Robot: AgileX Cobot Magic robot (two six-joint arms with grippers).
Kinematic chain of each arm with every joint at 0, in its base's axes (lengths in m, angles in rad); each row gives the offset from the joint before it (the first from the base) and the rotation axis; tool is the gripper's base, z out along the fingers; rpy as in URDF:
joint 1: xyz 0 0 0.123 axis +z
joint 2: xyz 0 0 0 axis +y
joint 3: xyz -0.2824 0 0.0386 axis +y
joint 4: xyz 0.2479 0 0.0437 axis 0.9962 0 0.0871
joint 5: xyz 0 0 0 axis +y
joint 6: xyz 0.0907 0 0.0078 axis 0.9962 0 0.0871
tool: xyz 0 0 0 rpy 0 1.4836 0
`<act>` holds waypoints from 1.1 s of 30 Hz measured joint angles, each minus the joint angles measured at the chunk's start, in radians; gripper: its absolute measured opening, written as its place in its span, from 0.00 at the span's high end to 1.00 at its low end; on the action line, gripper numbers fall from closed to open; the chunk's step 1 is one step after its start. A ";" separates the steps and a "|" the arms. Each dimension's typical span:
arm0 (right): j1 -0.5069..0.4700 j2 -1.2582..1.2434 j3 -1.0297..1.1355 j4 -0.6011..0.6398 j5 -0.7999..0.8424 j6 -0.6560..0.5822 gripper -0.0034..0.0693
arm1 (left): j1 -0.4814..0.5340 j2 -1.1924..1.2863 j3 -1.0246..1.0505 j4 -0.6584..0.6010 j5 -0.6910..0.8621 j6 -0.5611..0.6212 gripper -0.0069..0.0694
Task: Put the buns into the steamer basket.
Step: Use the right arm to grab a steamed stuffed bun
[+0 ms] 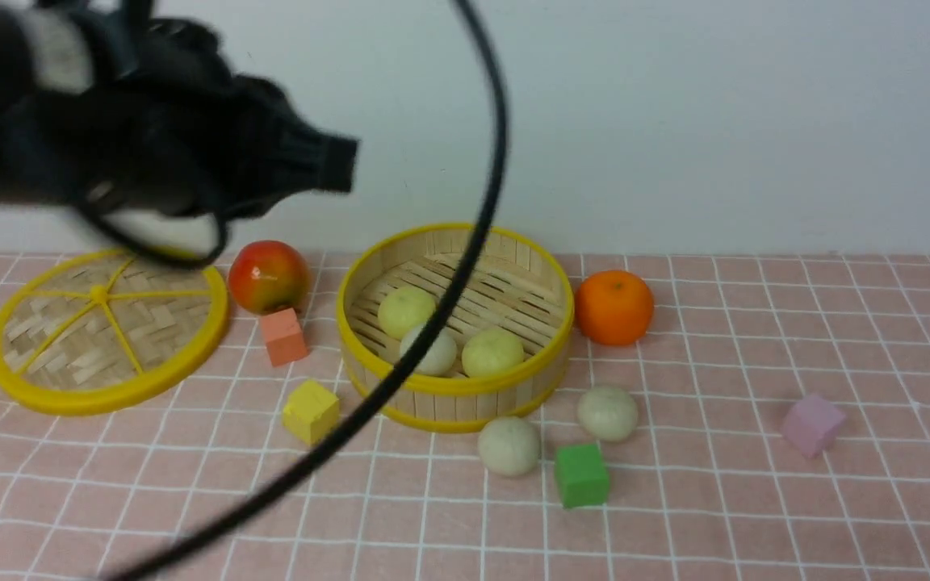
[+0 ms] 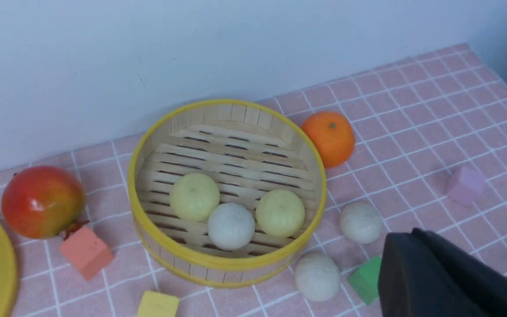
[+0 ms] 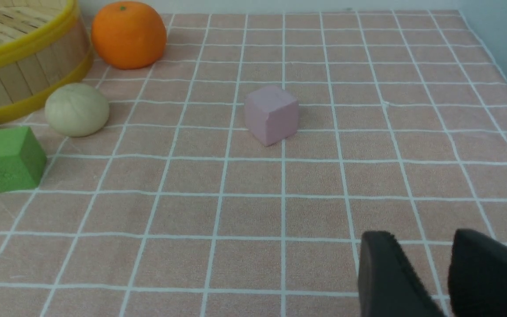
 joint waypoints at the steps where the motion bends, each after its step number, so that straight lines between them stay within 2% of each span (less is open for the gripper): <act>1: 0.000 0.000 0.000 0.000 0.000 0.000 0.62 | 0.000 -0.078 0.087 0.000 -0.049 -0.007 0.93; 3: 0.000 0.000 0.000 0.000 0.000 0.000 0.62 | 0.000 -0.188 0.209 -0.003 -0.124 -0.012 0.93; 4: 0.000 0.000 0.000 0.000 0.000 0.000 0.62 | 0.000 -0.311 0.343 -0.010 -0.214 -0.014 0.93; 5: 0.000 0.000 0.000 0.000 0.000 0.000 0.62 | 0.000 -0.326 0.343 -0.011 -0.225 -0.014 0.93; 8: 0.000 0.000 0.000 0.000 0.000 0.000 0.62 | 0.000 -0.548 0.572 -0.040 -0.363 -0.015 0.93; 13: 0.000 0.000 0.000 0.000 0.000 0.000 0.62 | 0.000 -0.701 0.710 -0.061 -0.418 -0.016 0.93; 17: 0.000 0.000 0.000 0.001 0.000 0.003 0.62 | 0.000 -0.746 0.731 -0.063 -0.423 -0.016 0.93; 19: 0.000 0.000 0.000 0.053 -0.008 0.047 0.62 | 0.000 -0.756 0.731 -0.064 -0.417 -0.015 0.93; 21: 0.000 0.000 0.006 0.213 -0.033 0.148 0.62 | 0.000 -0.757 0.732 -0.065 -0.386 -0.015 0.93; 22: 0.000 0.000 0.007 0.227 -0.035 0.156 0.62 | 0.000 -0.757 0.732 -0.065 -0.383 -0.015 0.93; 23: 0.000 0.000 0.010 0.332 -0.059 0.210 0.62 | 0.000 -0.757 0.732 -0.065 -0.354 -0.015 0.93; 26: 0.000 0.000 0.010 0.517 -0.123 0.273 0.62 | 0.000 -0.757 0.732 -0.065 -0.304 -0.015 0.93; 30: 0.000 0.000 0.004 0.685 -0.123 0.263 0.62 | 0.000 -0.757 0.732 -0.065 -0.254 -0.015 0.93; 33: 0.008 0.026 -0.100 0.735 0.043 0.130 0.65 | 0.000 -0.757 0.732 -0.065 -0.228 -0.015 0.93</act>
